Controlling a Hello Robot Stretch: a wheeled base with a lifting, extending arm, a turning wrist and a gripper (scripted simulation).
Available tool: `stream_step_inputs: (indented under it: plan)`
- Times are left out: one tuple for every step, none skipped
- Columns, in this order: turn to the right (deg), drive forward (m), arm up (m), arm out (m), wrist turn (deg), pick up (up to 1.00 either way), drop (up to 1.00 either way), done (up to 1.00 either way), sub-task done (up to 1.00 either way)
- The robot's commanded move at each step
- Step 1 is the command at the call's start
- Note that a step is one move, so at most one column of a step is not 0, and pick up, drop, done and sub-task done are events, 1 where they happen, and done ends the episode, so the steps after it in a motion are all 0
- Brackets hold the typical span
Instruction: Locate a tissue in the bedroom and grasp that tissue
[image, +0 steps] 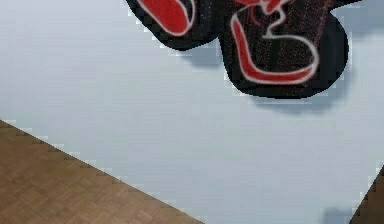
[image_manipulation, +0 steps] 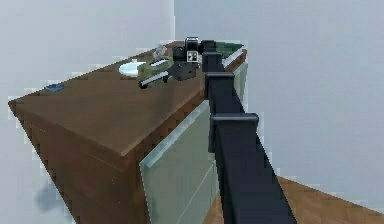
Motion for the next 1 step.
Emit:
stream_step_inputs:
  plan:
    - [0.0,0.00,0.00,0.00,0.0,0.00,0.00,1.00,0.00]
